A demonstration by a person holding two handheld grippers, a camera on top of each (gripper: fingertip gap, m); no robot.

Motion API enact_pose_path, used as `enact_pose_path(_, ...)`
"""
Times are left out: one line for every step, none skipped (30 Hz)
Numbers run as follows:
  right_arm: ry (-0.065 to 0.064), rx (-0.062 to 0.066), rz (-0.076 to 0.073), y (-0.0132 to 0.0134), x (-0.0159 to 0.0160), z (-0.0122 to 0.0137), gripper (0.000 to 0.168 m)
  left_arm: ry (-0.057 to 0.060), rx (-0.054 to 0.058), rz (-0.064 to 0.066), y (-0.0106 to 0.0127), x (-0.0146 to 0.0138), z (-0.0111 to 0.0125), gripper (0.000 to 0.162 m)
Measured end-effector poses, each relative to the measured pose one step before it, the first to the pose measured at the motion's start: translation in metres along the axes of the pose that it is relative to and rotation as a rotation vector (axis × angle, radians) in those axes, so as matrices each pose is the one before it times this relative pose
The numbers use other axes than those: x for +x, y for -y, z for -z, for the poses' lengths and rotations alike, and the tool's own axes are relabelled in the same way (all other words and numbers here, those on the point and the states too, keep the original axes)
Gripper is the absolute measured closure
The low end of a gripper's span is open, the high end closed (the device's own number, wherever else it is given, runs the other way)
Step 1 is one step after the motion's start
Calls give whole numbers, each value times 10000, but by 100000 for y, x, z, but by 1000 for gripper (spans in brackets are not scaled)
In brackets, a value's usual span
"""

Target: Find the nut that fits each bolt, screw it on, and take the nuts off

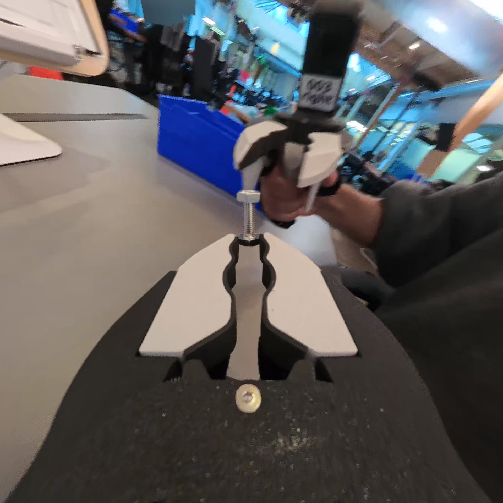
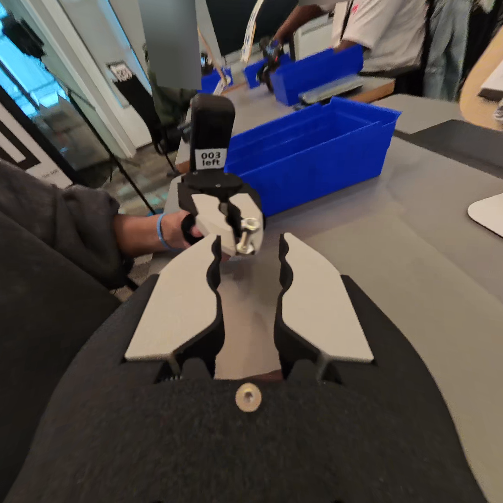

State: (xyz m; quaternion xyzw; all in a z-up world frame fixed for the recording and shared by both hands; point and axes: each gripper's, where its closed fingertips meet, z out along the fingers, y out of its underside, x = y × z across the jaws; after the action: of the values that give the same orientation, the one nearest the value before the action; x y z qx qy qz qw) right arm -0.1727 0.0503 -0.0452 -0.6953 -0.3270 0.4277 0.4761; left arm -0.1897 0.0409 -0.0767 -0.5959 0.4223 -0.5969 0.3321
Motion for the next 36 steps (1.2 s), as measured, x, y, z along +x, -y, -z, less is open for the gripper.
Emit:
enact_pose_path(102, 437, -128, -17, 34, -238, 128, -365, 122, 62, 79, 411, 74, 148)
enact_pose_path(422, 539, -227, 161, -391, -189, 128, -352, 163, 123, 142, 411, 54, 148)
enact_pose_path(465, 491, -350, 159, -406, -225, 129, -460, 146, 179, 145, 538, 27, 148)
enact_pose_path(692, 301, -382, -15, -675, -234, 133, -322, 145, 145, 142, 365, -6, 148)
enact_pose_path(690, 161, -350, -102, -658, -213, 134, -285, 100, 97, 82, 328, -23, 148)
enact_pose_path(488, 337, -293, 202, -380, -119, 136, -350, 7, 109, -30, 432, -55, 148)
enact_pose_path(203, 349, -190, 251, -12, -66, 139, -278, -17, 53, -62, 392, -76, 148)
enact_pose_path(338, 200, -148, 145, -188, -56, 140, -219, -78, -21, -156, 367, -123, 148)
enact_pose_path(277, 114, -239, 77, -50, -65, 139, -185, -115, -48, -186, 342, -144, 148)
enact_pose_path(352, -28, -234, -86, -149, -75, 139, -92, -42, -55, -90, 205, -156, 148)
enact_pose_path(357, -150, -224, -268, -205, -126, 138, -141, -25, 4, -48, 219, -144, 148)
enact_pose_path(288, -210, -131, -356, -139, -144, 137, -130, 10, 45, 5, 166, -133, 148)
enact_pose_path(332, 5, -69, -104, -293, -66, 136, -67, 21, 29, 20, 81, -91, 148)
enact_pose_path(228, -19, -94, -108, -165, -52, 139, -88, -14, 33, -30, 98, -60, 148)
enact_pose_path(40, -130, -9, -197, 62, -28, 143, 2, -34, 15, -60, -20, -42, 148)
enact_pose_path(-7, -43, 57, -93, 27, -5, 150, 87, -67, -3, -120, -153, -15, 148)
enact_pose_path(-7, -19, 19, -60, -16, -25, 152, 73, -49, 6, -99, -137, 8, 148)
enact_pose_path(-161, -4, -24, -3, 156, -1, 152, 108, -1, -21, -5, -140, 38, 148)
enact_pose_path(-233, -32, 25, -38, 202, 32, 152, 190, -45, -88, -59, -223, 34, 148)
enact_pose_path(-458, -109, 69, -146, 459, 35, 153, 330, -123, -129, -166, -431, 31, 148)
enact_pose_path(-637, -92, 114, -150, 611, 46, 152, 430, -141, -167, -206, -589, 42, 148)
enact_pose_path(-532, -107, 188, -185, 382, 35, 153, 297, -142, -119, -205, -406, 25, 148)
enact_pose_path(-712, -5, 181, -25, 540, 63, 153, 375, -55, -63, -72, -525, 37, 148)
enact_pose_path(-928, -23, 207, -11, 753, 74, 153, 459, -14, -51, -45, -689, 34, 148)
enact_pose_path(-726, -80, 248, -64, 344, -9, 153, 229, -33, -30, -65, -360, -10, 148)
enact_pose_path(-820, 50, 264, 106, 347, -20, 153, 226, 24, -38, 69, -309, 20, 148)
enact_pose_path(-1039, 17, 315, 43, 552, -21, 153, 380, -3, -122, 14, -495, 15, 148)
enact_pose_path(-807, -100, 358, -149, 200, -94, 153, 263, -95, -171, -125, -307, -42, 148)
enact_pose_path(-975, -53, 283, -79, 407, -31, 153, 336, -75, -199, -95, -342, -44, 148)
enact_pose_path(-867, 19, 177, -74, 249, -49, 153, 358, -62, -226, -82, -328, -57, 148)
enact_pose_path(-729, -79, -10, -220, 183, -91, 153, 156, -135, -132, -221, -82, -130, 148)
enact_pose_path(-718, -116, -56, -231, 266, -43, 153, 239, -115, -79, -225, -265, -126, 148)
enact_pose_path(-369, -14, 119, -92, -93, -45, 153, 47, -55, -37, -85, -20, -72, 148)
enact_pose_path(-166, 17, 162, 7, -156, 46, 152, -111, 4, 37, 6, 139, -3, 148)
enact_pose_path(-29, 65, 143, 164, -138, 163, 152, -90, 84, 63, 131, 67, 64, 148)
enact_pose_path(186, 35, 187, 181, -194, 238, 152, -183, 74, 95, 143, 189, 108, 148)
